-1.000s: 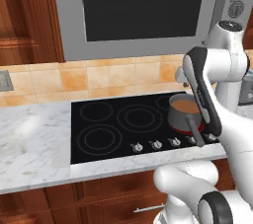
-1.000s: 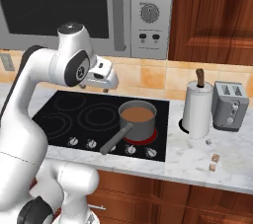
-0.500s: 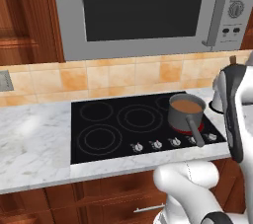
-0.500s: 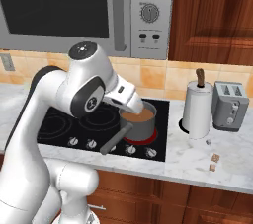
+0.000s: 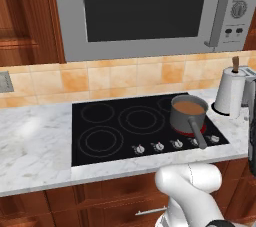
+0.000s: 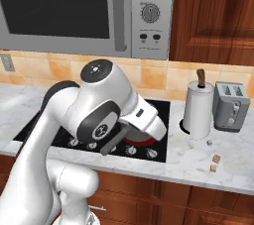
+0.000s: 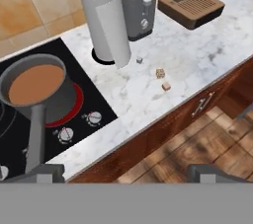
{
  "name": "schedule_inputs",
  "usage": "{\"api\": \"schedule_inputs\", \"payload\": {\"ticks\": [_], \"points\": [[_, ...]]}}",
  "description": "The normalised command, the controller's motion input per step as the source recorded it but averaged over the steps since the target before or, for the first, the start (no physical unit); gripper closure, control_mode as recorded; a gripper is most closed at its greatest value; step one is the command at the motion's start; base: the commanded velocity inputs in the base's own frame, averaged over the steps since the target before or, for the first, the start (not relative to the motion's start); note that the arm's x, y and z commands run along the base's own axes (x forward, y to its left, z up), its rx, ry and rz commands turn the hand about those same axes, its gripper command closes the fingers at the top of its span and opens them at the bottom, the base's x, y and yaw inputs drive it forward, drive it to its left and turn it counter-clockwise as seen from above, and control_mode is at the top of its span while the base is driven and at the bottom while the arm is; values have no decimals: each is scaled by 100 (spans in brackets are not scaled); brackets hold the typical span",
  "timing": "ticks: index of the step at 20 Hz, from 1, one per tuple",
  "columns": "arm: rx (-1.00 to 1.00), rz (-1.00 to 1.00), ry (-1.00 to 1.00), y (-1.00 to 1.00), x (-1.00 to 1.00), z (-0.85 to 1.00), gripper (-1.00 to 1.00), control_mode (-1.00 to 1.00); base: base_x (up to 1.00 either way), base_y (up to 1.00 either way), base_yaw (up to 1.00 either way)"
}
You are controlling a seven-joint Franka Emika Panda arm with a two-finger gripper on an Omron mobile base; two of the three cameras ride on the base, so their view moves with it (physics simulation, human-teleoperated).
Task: Pick up the sugar cube(s) and place them in the saucepan with hot chocolate.
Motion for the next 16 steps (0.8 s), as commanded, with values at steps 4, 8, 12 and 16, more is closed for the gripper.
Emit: {"api": "schedule_inputs", "payload": {"ticks": [4, 8, 12, 16], "points": [[0, -10, -1, -47, -37, 0, -100, -100, 0, 0, 0], [0, -8, 0, -41, -19, 0, -100, -100, 0, 0, 0], [0, -3, 0, -43, -14, 0, -100, -100, 0, 0, 0], [0, 0, -5, -18, -1, 0, -100, -100, 0, 0, 0]]}}
